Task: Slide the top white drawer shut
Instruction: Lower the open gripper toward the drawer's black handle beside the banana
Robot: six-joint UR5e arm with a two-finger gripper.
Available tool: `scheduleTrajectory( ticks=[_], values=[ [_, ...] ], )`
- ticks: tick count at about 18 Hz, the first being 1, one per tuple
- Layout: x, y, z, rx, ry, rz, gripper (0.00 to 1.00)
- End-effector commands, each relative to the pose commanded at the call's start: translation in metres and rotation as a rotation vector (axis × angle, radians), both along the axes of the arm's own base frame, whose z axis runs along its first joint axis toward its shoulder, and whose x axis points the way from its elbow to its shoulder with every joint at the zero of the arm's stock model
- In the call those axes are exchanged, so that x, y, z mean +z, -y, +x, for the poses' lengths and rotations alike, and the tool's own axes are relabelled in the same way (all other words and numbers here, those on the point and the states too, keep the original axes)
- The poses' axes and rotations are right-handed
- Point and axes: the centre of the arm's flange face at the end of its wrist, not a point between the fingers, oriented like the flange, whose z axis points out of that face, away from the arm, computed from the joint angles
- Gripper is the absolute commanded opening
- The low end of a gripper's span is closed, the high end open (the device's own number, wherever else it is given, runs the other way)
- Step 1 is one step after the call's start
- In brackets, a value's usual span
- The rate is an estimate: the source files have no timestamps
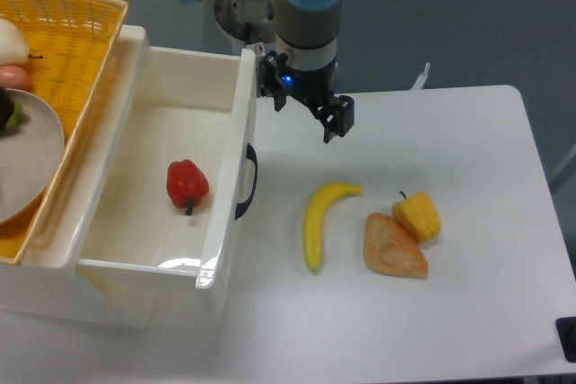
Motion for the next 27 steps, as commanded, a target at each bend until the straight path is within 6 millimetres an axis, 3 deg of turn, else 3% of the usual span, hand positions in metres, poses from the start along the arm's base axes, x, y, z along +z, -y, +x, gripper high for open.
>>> scheduleTrajectory(
  ticks=[6, 17, 22, 27],
  values=[
    [-0.021, -0.010, -0.022, 0.041, -0.013, 0.008, 1.00],
    [-0.050, -0.012, -0.023, 0.175, 0.032, -0.020, 1.00],
    [-0.067, -0.027, -0.038, 0.342, 0.000, 0.014, 1.00],
    [-0.089, -0.038, -0.046, 0.364, 0.013, -0.002, 1.00]
  ],
)
